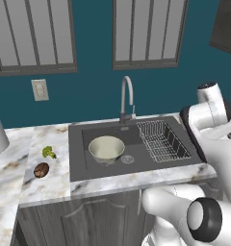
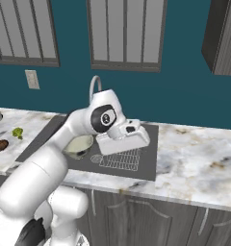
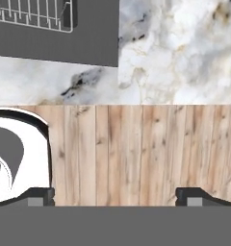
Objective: Remove the broccoli and potato from the sink. Then move the bowl and cup from the counter to the sink for washing.
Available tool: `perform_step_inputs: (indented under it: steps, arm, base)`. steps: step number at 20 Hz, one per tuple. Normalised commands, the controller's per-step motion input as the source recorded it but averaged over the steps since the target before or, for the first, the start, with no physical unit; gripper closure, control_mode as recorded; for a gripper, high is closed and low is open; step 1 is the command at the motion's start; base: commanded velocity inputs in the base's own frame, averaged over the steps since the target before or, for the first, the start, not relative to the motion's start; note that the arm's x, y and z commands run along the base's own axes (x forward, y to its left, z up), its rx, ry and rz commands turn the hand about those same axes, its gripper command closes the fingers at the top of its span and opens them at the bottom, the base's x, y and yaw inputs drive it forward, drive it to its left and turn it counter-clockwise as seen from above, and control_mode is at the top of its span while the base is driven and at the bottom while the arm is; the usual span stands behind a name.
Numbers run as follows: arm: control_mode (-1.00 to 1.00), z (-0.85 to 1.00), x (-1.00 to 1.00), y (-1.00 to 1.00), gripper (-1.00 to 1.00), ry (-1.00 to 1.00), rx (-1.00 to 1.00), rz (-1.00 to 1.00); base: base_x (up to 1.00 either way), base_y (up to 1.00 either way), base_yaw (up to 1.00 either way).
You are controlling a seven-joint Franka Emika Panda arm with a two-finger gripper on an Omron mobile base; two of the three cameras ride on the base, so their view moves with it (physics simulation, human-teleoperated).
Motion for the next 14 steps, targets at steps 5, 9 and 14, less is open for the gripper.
perform_step_inputs:
  steps: [5,9,14]
  arm:
    - [-1.0,0.12,0.0,-0.3,-1.0,0.05,0.06,0.0]
    - [-1.0,0.13,0.0,-0.32,-1.0,0.1,0.09,-0.02]
    - [-1.0,0.03,0.02,-0.31,-1.0,0.08,0.13,-0.06]
  base:
    - [0.0,0.0,0.0]
    - [0.0,0.0,0.0]
    - [0.0,0.0,0.0]
